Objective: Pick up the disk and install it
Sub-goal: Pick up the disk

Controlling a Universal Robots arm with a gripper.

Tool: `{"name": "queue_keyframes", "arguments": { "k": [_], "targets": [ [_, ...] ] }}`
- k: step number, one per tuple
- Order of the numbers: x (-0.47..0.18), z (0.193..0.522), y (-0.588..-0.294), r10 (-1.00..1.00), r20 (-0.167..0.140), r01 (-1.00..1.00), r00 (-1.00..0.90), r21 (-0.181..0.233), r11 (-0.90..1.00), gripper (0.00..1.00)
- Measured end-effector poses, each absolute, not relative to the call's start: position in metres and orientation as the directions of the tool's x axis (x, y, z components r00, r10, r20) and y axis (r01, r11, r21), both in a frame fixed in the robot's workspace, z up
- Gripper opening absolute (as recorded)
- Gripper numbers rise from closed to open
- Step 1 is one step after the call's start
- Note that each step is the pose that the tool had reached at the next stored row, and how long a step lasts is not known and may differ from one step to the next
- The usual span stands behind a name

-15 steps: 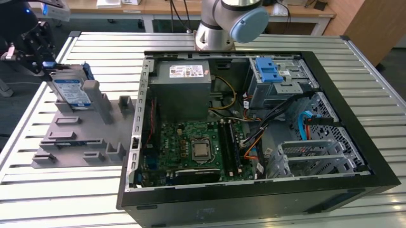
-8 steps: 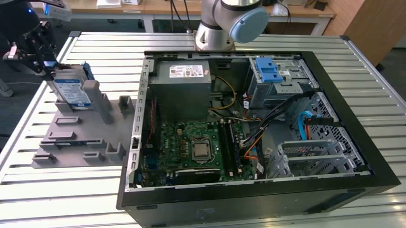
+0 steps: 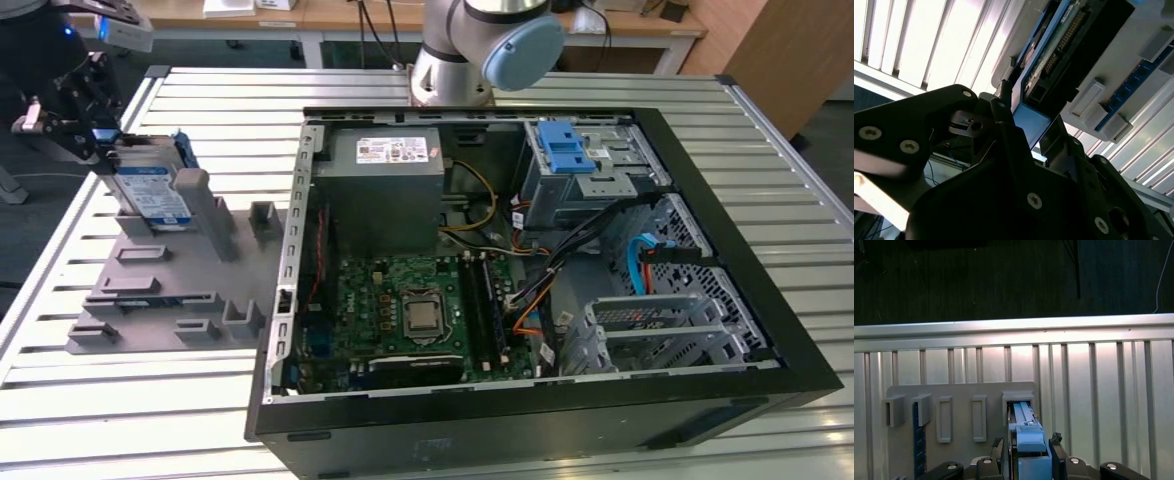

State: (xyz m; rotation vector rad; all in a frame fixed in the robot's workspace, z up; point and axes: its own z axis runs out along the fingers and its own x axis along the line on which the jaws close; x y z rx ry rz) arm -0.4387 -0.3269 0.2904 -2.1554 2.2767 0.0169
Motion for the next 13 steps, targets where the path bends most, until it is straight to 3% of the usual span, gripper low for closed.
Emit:
{"name": "queue_keyframes", "arguments": {
  "k": [13],
  "targets": [
    [-0.4387,0.2897,-0.3269,-0.998,-0.008,-0.999,-0.055,0.003,0.055,0.48]
  ]
}}
